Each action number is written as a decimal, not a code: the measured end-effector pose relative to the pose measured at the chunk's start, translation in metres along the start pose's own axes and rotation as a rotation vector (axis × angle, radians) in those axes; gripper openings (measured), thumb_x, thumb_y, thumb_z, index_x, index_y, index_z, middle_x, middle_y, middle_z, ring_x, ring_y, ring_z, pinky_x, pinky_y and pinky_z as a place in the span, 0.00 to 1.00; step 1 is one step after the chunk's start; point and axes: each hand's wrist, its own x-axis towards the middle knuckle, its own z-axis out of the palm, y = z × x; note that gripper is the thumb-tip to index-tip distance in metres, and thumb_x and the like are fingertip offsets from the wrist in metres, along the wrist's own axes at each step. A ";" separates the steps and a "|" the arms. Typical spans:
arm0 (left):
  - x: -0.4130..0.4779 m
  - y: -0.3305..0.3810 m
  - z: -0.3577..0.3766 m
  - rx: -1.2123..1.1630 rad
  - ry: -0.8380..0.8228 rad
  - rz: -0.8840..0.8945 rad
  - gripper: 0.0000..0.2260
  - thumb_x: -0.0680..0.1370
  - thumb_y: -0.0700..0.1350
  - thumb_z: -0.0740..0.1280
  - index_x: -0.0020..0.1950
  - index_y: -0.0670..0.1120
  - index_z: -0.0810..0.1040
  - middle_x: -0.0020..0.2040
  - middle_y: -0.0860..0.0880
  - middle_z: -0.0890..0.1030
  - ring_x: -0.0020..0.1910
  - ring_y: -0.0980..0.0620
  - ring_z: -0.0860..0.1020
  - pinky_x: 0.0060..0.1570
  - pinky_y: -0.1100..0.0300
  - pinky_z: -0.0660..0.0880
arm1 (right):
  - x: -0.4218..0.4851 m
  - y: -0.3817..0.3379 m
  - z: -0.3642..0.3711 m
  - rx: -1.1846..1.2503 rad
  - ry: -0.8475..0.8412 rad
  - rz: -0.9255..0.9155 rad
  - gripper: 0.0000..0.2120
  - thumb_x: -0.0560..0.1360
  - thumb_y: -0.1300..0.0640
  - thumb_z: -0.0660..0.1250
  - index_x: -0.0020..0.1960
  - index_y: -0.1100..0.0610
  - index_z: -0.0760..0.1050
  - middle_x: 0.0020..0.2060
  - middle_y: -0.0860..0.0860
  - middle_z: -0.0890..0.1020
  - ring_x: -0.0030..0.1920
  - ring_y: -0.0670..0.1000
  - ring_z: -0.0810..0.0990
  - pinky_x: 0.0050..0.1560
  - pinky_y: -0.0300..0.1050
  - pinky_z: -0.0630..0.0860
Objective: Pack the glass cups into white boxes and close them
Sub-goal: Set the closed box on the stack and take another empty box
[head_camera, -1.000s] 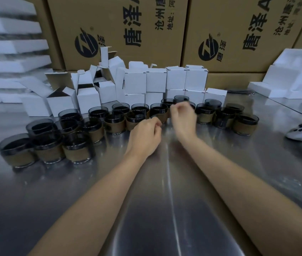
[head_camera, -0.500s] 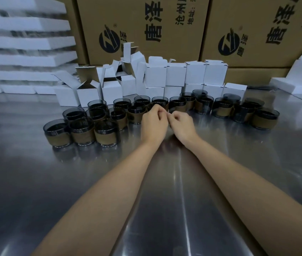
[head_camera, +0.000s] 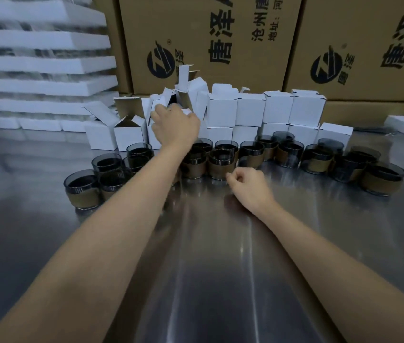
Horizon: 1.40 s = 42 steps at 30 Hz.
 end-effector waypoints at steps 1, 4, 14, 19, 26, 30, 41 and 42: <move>0.008 -0.005 0.001 0.110 -0.031 -0.020 0.18 0.80 0.49 0.57 0.66 0.40 0.71 0.71 0.39 0.63 0.70 0.40 0.61 0.66 0.49 0.62 | 0.000 0.000 0.000 -0.002 0.005 -0.001 0.18 0.78 0.52 0.63 0.31 0.55 0.72 0.25 0.46 0.75 0.32 0.49 0.76 0.38 0.45 0.73; 0.031 -0.019 0.008 0.286 -0.076 -0.063 0.20 0.81 0.50 0.55 0.69 0.40 0.68 0.74 0.38 0.57 0.73 0.40 0.56 0.68 0.48 0.59 | 0.001 0.002 0.002 -0.009 0.010 -0.002 0.17 0.78 0.52 0.63 0.32 0.57 0.73 0.24 0.46 0.75 0.32 0.50 0.76 0.37 0.45 0.73; 0.067 -0.034 0.032 0.511 -0.182 -0.099 0.26 0.83 0.53 0.50 0.76 0.38 0.60 0.78 0.36 0.49 0.78 0.41 0.44 0.72 0.49 0.54 | 0.006 0.009 0.009 -0.079 0.033 -0.002 0.17 0.77 0.50 0.63 0.32 0.57 0.72 0.22 0.47 0.73 0.30 0.48 0.74 0.30 0.42 0.66; 0.068 -0.034 0.027 0.436 -0.087 -0.038 0.25 0.83 0.51 0.54 0.75 0.36 0.59 0.74 0.40 0.61 0.73 0.43 0.58 0.69 0.49 0.62 | 0.005 0.008 0.009 -0.118 0.033 -0.002 0.16 0.76 0.50 0.63 0.34 0.59 0.73 0.25 0.49 0.76 0.33 0.51 0.76 0.33 0.43 0.69; 0.023 0.022 -0.012 -0.090 0.296 0.330 0.20 0.80 0.44 0.59 0.70 0.41 0.66 0.75 0.47 0.61 0.74 0.48 0.60 0.71 0.52 0.58 | 0.000 0.002 0.002 0.042 0.031 0.023 0.17 0.77 0.52 0.63 0.31 0.58 0.73 0.21 0.46 0.74 0.26 0.43 0.73 0.29 0.42 0.66; -0.045 0.050 -0.025 -0.552 0.361 0.391 0.24 0.77 0.49 0.66 0.68 0.39 0.67 0.72 0.44 0.62 0.72 0.47 0.62 0.71 0.50 0.61 | -0.007 0.000 -0.010 0.372 0.215 0.140 0.19 0.79 0.55 0.63 0.29 0.57 0.73 0.24 0.47 0.75 0.28 0.44 0.71 0.35 0.41 0.68; -0.150 0.002 0.010 -0.794 0.000 0.405 0.30 0.73 0.42 0.73 0.72 0.40 0.64 0.66 0.49 0.61 0.68 0.56 0.65 0.70 0.64 0.63 | -0.037 -0.005 -0.035 0.744 0.607 0.135 0.10 0.80 0.62 0.58 0.42 0.53 0.73 0.36 0.46 0.76 0.39 0.45 0.74 0.45 0.43 0.71; -0.149 0.002 0.010 -0.799 -0.008 0.391 0.30 0.73 0.44 0.72 0.71 0.40 0.64 0.66 0.48 0.63 0.67 0.57 0.66 0.69 0.65 0.63 | -0.036 -0.006 -0.037 0.748 0.611 0.111 0.08 0.80 0.61 0.58 0.44 0.55 0.73 0.38 0.47 0.76 0.40 0.45 0.74 0.47 0.42 0.70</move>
